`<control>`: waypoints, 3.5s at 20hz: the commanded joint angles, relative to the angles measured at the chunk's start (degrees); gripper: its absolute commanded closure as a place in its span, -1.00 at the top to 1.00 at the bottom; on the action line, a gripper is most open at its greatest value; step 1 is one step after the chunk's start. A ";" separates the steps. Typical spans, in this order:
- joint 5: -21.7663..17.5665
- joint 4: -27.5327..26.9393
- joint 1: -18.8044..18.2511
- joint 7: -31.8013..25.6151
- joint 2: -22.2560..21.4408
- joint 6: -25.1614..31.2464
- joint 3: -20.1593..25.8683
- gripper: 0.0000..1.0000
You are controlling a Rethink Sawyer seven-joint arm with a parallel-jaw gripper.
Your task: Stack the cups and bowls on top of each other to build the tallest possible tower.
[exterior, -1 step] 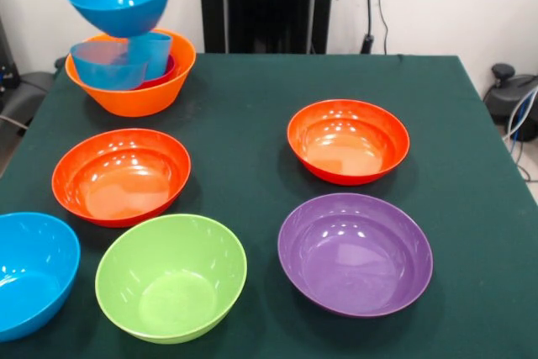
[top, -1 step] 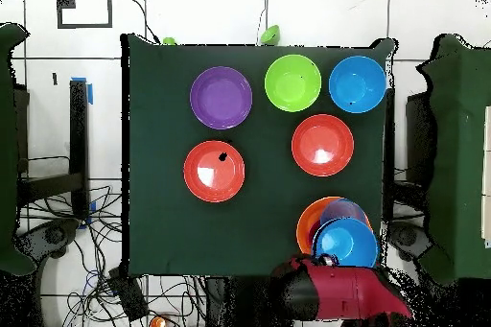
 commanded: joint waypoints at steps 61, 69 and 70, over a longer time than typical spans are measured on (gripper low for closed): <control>-6.34 -5.03 2.74 -3.04 5.51 -4.46 2.17 -1.00; -7.10 -4.86 2.01 -3.00 5.10 -4.00 3.70 -1.00; -7.17 -4.82 1.82 -3.03 5.05 -4.06 3.97 1.00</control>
